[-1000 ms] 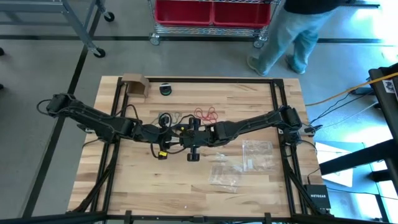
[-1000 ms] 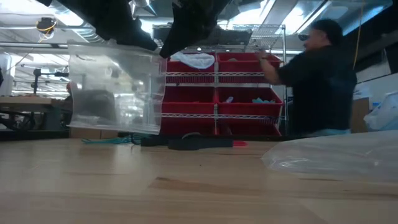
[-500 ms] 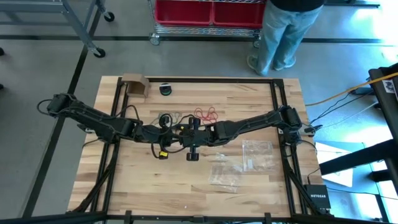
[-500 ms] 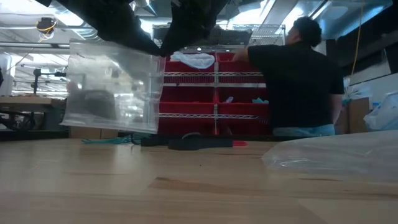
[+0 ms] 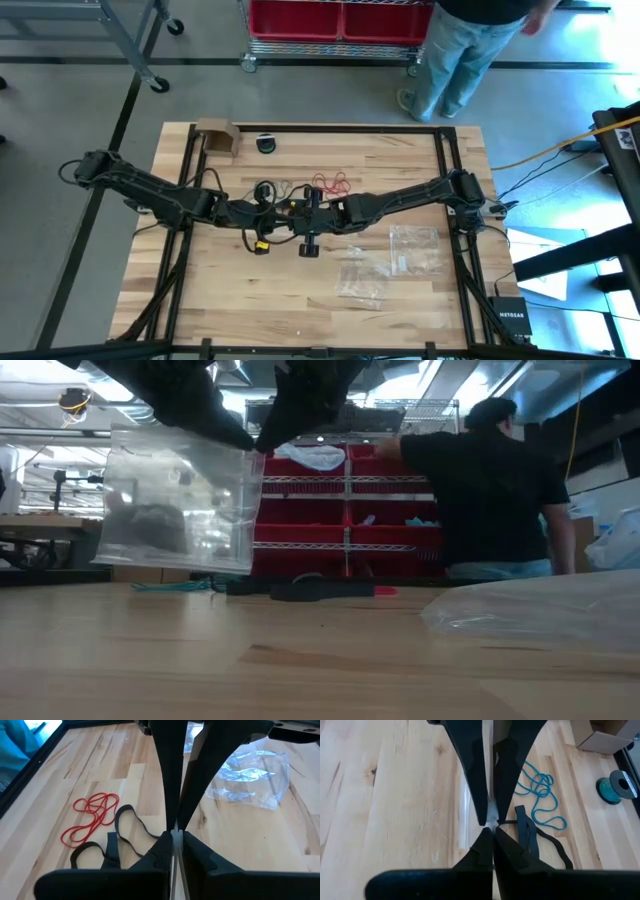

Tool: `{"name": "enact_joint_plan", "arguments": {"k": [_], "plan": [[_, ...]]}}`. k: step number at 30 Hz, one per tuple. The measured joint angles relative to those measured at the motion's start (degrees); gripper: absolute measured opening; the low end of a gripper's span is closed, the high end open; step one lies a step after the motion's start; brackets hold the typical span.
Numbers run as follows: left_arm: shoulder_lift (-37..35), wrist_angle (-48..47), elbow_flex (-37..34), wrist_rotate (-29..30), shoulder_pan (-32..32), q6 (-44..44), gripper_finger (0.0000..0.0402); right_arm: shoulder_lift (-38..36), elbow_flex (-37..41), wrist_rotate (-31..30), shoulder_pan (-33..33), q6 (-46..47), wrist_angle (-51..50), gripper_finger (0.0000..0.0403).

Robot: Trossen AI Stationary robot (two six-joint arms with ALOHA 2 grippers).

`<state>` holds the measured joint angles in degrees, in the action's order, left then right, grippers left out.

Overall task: Sort rubber bands
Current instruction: Put the black rubber band into the transparent zip bag

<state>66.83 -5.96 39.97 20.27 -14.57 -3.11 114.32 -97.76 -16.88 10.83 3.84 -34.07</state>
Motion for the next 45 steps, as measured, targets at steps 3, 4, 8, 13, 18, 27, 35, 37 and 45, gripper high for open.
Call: {"name": "enact_joint_plan", "arguments": {"k": [3, 4, 8, 13, 18, 27, 35, 37, 45], "plan": [[-0.17, -0.57, 0.0, 0.0, 0.0, -0.11, 0.0014, 0.0, 0.0, 0.0, -0.02, 0.0, -0.38, 0.0], [-0.17, -0.63, 0.0, 0.0, 0.0, -0.11, 0.0014, 0.0, 0.0, 0.0, -0.02, 0.0, -0.56, 0.0], [-0.19, -1.33, -0.01, 0.0, 0.0, 0.06, 0.0015, 0.0, 0.08, -0.02, 0.01, -0.02, -2.04, 0.0], [-0.22, -0.87, -0.11, -0.07, -0.07, -0.7, 0.0028, 0.04, 0.14, -0.02, 0.02, -0.02, -1.44, 0.0001], [-0.22, -0.61, -0.11, -0.15, -0.04, -0.94, 0.0063, 0.04, 0.13, -0.02, 0.02, -0.02, -1.24, 0.0], [-0.22, -0.99, -0.11, -0.15, 0.0, -1.05, 0.0101, 0.04, 0.11, -0.02, 0.02, 0.35, -2.06, 0.0008], [-0.18, -7.26, -0.03, -3.52, -0.09, -7.89, 0.0104, -0.04, 1.86, 0.16, -0.05, 1.95, -5.3, 0.011], [0.08, -8.99, -0.56, -4.42, -0.5, -10.64, 0.0104, -0.04, 4.0, 1.4, -0.17, 0.26, -4.86, 0.0137], [3.6, -6.07, -3.95, -5.09, -5.55, -16.06, 0.0104, -0.02, 18.7, 4.87, -0.22, -2.82, 11.97, 0.0174]]}}
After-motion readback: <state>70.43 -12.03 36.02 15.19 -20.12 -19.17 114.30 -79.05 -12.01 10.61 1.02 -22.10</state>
